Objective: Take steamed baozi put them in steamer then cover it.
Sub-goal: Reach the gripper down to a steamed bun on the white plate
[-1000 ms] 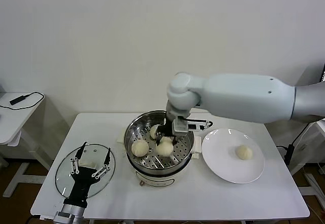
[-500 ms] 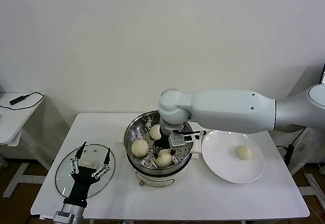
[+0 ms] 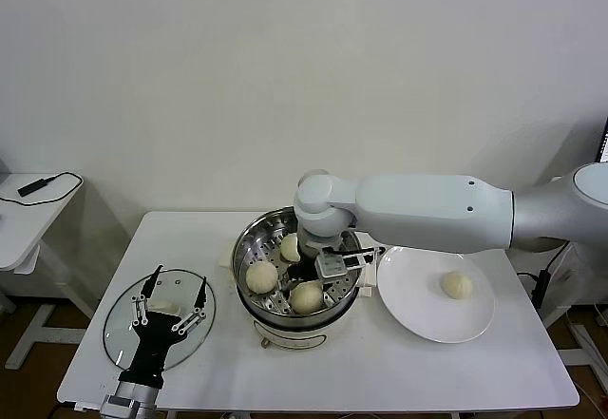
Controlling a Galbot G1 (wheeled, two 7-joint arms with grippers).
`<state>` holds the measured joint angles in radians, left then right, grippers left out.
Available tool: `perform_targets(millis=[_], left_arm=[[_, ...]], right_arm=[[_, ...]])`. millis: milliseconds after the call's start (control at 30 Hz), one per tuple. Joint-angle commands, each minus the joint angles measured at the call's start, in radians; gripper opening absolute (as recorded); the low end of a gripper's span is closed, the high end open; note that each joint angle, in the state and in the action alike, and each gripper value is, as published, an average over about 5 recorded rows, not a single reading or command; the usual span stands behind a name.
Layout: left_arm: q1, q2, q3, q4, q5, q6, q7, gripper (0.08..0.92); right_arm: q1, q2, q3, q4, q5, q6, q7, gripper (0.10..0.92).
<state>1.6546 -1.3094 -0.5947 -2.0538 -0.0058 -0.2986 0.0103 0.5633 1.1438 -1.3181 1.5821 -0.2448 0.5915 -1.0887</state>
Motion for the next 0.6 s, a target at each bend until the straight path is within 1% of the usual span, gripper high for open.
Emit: perform_targets(millis=[33,100,133,267,367,467,600], left_arm=[[-0.002,0.004,-0.001,0.002,0.0,0.001,-0.001,0.823],[-0.005,0.007,0.0,0.005,0.0,0.001,-0.001,0.823],[-0.006,0.008,0.0,0.005,0.0,0.001,-0.001,0.823],[-0.012,0.014,0.003,0.006,0.0,0.003,-0.002,0.823],[-0.016,0.016,0.005,0.007,0.0,0.004,-0.003,0.823],[-0.019,0.018,0.007,0.005,0.001,0.004,-0.003,0.823],[-0.024,0.018,0.006,0.004,0.001,0.004,-0.003,0.823]], right_arm=[[0.085,-0.133,0.064,0.039,0.135,-0.111,-0.039,0.822],[0.106,-0.186,0.079,0.015,0.198,-0.152,-0.046,0.823],[0.125,-0.216,0.071,-0.004,0.252,-0.188,-0.049,0.823],[0.204,-0.327,-0.013,-0.109,0.52,-0.396,-0.06,0.823],[0.2,-0.394,-0.042,-0.225,0.642,-0.526,-0.069,0.823],[0.158,-0.453,-0.05,-0.341,0.686,-0.604,-0.074,0.823],[0.09,-0.516,-0.092,-0.44,0.682,-0.645,-0.065,0.823]])
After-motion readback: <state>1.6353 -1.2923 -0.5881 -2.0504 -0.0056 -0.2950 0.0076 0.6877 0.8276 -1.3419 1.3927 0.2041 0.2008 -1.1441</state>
